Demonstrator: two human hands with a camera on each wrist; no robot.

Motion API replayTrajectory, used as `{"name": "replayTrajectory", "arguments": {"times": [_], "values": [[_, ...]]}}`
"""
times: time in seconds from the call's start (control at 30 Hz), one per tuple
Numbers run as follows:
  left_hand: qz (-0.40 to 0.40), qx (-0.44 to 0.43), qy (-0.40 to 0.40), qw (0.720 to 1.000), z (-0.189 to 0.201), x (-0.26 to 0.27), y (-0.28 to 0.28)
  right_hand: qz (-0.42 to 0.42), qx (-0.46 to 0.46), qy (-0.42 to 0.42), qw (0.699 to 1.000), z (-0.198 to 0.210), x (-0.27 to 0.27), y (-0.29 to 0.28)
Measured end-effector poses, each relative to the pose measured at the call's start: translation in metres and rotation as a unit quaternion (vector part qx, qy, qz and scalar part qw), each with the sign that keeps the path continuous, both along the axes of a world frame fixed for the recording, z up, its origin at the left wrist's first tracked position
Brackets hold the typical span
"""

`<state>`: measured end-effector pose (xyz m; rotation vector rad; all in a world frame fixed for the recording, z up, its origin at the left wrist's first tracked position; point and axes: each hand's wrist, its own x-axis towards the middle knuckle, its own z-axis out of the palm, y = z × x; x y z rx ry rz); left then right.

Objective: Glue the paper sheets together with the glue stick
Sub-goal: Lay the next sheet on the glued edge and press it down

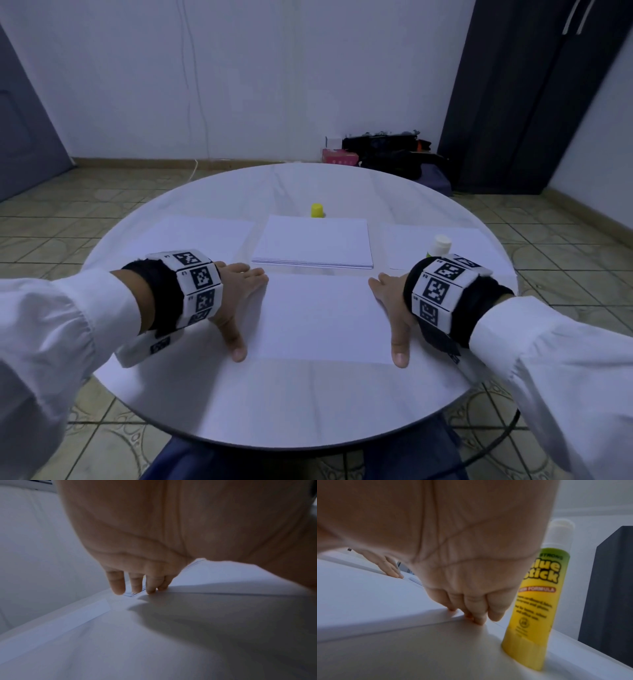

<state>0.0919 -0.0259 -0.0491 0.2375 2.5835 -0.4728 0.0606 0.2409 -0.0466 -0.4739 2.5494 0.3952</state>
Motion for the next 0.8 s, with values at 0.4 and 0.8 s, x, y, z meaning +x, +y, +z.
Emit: {"name": "replayTrajectory", "arguments": {"times": [0.4,0.8], "values": [[0.196,0.323,0.034,0.925,0.014,0.005,0.008,0.010,-0.023,0.007,1.000,0.003,0.009,0.000],[0.241,0.532,0.082,0.808,0.007,0.030,-0.019,-0.116,-0.178,0.020,0.977,0.025,0.040,0.002]]}}
